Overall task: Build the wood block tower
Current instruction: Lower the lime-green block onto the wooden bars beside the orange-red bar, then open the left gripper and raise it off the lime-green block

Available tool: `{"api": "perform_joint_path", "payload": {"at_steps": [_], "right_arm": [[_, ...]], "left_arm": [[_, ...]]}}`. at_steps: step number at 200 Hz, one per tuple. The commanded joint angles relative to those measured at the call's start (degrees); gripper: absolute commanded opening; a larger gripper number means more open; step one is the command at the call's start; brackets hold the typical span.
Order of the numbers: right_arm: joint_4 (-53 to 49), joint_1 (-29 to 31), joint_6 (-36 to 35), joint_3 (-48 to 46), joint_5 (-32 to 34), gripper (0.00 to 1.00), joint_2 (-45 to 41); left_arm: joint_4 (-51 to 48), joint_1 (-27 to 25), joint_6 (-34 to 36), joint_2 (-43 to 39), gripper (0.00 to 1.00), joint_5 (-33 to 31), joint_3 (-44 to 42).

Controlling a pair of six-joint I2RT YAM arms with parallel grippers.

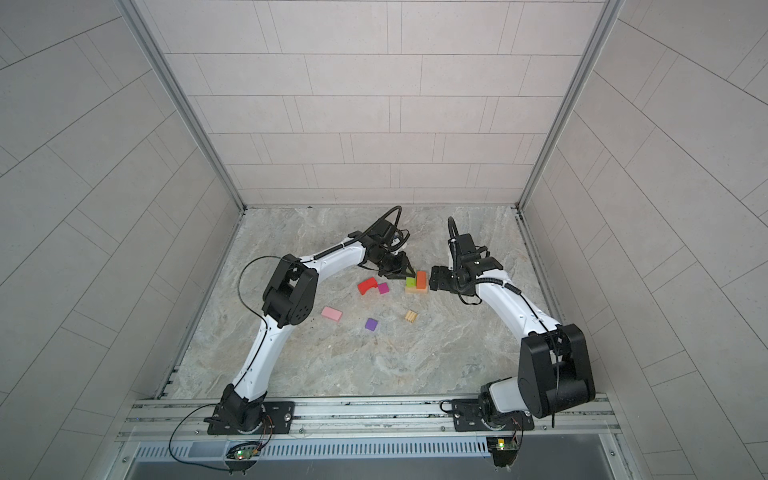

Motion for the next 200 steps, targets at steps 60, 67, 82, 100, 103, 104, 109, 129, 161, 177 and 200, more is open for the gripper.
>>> {"api": "perform_joint_path", "payload": {"at_steps": [60,67,82,100,103,104,109,129,161,177,200], "right_arm": [[-1.1,-0.4,-0.7,-0.8,0.1,0.86,1.1],[-1.1,-0.4,-0.7,-0.8,0.1,0.86,1.2],[-1.1,-0.4,-0.7,-0.7,-0.1,0.85,1.4],[-1.1,-0.4,-0.7,-0.7,-0.1,0.85,1.4],[-1.1,-0.4,-0.7,-0.7,0.0,0.85,1.3],[-1.1,-0.4,-0.7,-0.7,0.0,0.85,1.3],[-1.1,-0.4,-0.7,-0.7,0.0,0.85,1.4],[-1.1,-0.4,-0.8,-0.7,-0.1,0.85,1.3],[-1.1,-0.4,-0.8,-0.7,-0.1,0.85,1.6],[-1.1,-0.4,-0.8,-0.6,-0.1,0.85,1.6],[-0.9,-0.6,-0.6,-0.2,-0.1,0.85,2.1]], "left_arm": [[-1.2,0.1,0.8,1.1,0.33,0.1,1.6],[-1.2,0.1,0.8,1.1,0.34,0.1,1.7],[-1.2,0.2,0.8,1.1,0.37,0.1,1.7],[-1.1,0.3,0.8,1.2,0.39,0.1,1.7],[-1.1,0.3,0.8,1.1,0.40,0.1,1.7],[-1.1,0.3,0.8,1.1,0.40,0.2,1.6],[-1.1,0.2,0.7,1.1,0.41,0.2,1.7],[-1.2,0.2,0.7,1.1,0.45,0.2,1.7],[-1.2,0.4,0.6,1.2,0.47,0.4,1.9],[-1.0,0.6,0.2,0.8,0.47,0.9,1.8],[-0.6,1.0,0.1,-0.8,0.47,0.9,1.4]]}}
